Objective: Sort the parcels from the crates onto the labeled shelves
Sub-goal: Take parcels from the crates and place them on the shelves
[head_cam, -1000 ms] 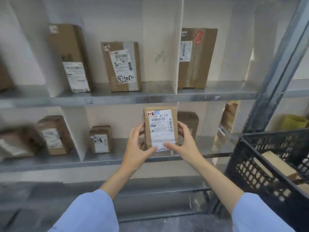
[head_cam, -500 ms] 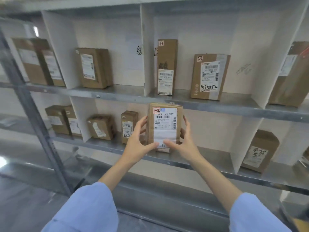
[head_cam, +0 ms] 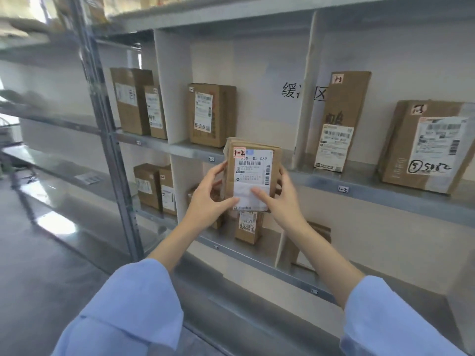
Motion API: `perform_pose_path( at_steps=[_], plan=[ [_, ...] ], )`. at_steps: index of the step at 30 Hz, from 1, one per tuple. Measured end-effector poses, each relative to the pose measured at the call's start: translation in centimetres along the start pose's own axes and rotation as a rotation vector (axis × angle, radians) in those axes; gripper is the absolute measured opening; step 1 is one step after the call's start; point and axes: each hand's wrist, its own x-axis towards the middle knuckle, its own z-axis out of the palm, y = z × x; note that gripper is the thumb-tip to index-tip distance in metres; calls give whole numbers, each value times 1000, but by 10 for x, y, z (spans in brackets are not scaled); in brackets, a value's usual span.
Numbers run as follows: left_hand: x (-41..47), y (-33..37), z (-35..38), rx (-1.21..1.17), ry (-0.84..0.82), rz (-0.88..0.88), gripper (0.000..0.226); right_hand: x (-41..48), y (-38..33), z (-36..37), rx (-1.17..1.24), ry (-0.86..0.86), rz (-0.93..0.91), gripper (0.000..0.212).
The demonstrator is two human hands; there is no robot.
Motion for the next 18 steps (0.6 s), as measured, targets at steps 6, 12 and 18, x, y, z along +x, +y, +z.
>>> perform_pose_path(
  at_steps=[6, 12, 18],
  plan=[
    [74, -17, -33, 158, 7, 41, 75, 74, 11, 33, 56, 88, -22, 77],
    [141, -49, -54, 451, 21, 87, 66, 152, 24, 40, -16, 173, -46, 82],
    [177, -79, -56, 734, 71, 125, 68, 213, 60, 37, -95, 278, -23, 82]
  ],
)
